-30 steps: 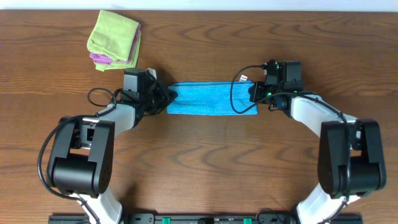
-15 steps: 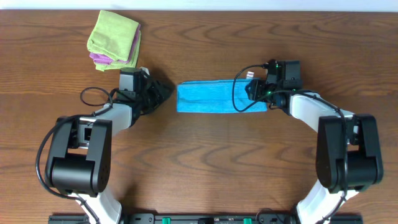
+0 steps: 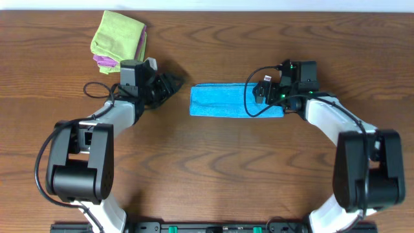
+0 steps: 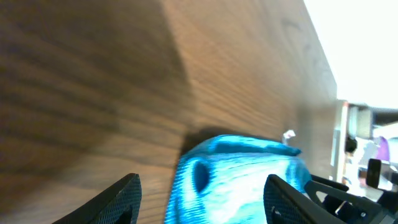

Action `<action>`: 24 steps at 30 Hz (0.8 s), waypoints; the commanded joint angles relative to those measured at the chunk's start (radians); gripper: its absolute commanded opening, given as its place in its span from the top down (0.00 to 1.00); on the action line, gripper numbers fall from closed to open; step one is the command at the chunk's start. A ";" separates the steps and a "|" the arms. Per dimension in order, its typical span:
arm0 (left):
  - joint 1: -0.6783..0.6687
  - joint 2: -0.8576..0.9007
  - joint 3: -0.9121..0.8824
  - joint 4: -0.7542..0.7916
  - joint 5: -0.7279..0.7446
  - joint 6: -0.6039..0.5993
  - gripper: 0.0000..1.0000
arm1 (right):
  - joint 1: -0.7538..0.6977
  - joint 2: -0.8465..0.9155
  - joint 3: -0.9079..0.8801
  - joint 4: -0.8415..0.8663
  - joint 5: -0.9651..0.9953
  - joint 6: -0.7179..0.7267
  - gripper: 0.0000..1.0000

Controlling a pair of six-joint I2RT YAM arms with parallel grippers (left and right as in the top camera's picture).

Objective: Fold the cloth
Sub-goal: 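Release the folded cloth and raise both grippers, then grasp the folded strip's left and right ends with both grippers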

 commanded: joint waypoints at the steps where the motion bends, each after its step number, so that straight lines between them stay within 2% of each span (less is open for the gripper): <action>1: 0.003 0.007 0.045 0.000 0.072 0.007 0.36 | -0.005 -0.062 0.005 -0.021 -0.001 0.006 0.01; 3: -0.001 0.007 0.060 0.001 0.091 -0.017 0.44 | -0.005 -0.086 0.005 -0.041 0.002 0.007 0.01; 4: -0.006 0.007 0.068 0.002 0.098 -0.026 0.55 | -0.005 -0.098 0.005 -0.053 0.008 0.017 0.01; 7: -0.033 0.007 0.081 0.002 0.108 -0.028 0.76 | -0.008 -0.128 0.005 -0.081 0.023 0.038 0.01; 9: -0.057 0.008 0.082 0.004 0.106 -0.028 0.82 | -0.012 -0.147 0.005 -0.107 0.037 0.053 0.01; 13: -0.108 0.008 0.082 0.004 0.066 -0.027 0.88 | -0.025 -0.168 0.005 -0.137 0.040 0.059 0.01; 19: -0.168 0.019 0.082 -0.040 -0.066 -0.008 0.91 | -0.077 -0.166 0.005 -0.166 0.040 0.134 0.01; 24: -0.188 0.070 0.082 -0.056 -0.095 0.011 0.94 | -0.118 -0.159 0.005 -0.170 0.023 0.141 0.01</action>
